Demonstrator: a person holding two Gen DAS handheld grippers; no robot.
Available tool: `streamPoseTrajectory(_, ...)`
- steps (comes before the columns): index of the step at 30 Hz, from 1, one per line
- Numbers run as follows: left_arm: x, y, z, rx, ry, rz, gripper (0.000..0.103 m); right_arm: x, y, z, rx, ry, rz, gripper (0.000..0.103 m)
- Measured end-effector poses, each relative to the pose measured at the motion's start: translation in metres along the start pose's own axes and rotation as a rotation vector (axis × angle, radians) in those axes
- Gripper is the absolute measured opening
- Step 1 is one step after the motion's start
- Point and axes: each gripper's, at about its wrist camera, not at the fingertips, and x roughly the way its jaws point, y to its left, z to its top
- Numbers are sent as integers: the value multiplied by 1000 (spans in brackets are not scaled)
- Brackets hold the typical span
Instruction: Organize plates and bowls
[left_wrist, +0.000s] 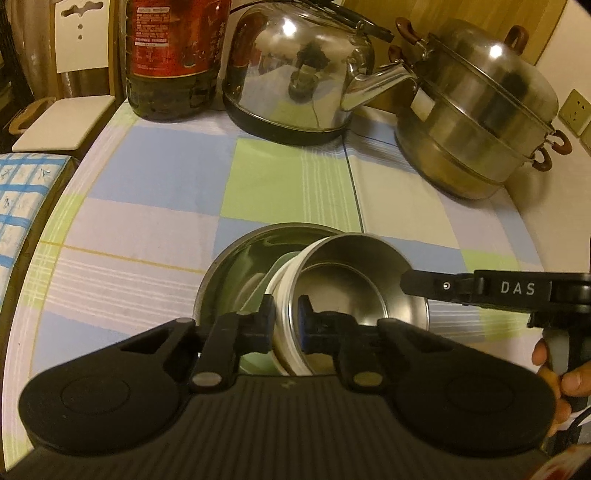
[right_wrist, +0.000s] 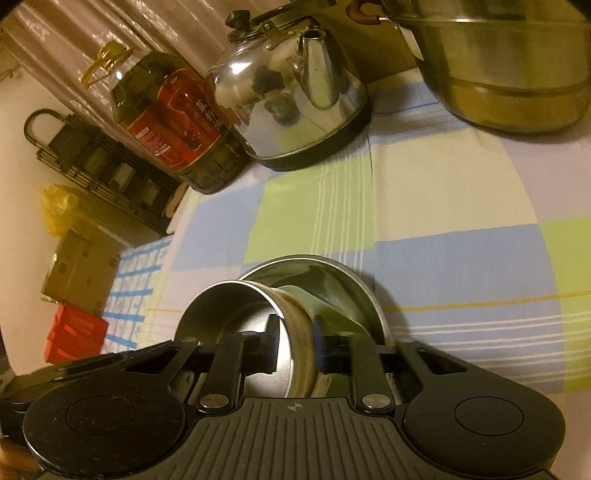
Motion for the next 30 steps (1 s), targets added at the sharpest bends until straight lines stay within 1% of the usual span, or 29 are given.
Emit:
streamPoseTrajectory(6,2,11,5,-74,29,-40,9,1,0,3,39,9,-11,15)
streamPoseTrajectory(14,4,12,11,-93,54,-41,9,4,6,16,127,68,-78,15)
streamPoseTrajectory(20,3,11,11,-74,49,-44,9,5,4,15,139,68,-89,15)
streamPoseTrajectory(26,3,7,9,-32,42,-26,9,5,11,14,98,59,-108,15)
streamPoseTrajectory(30,2,7,8,-19,29,-12,14,4,15,10,74,48,-118,15)
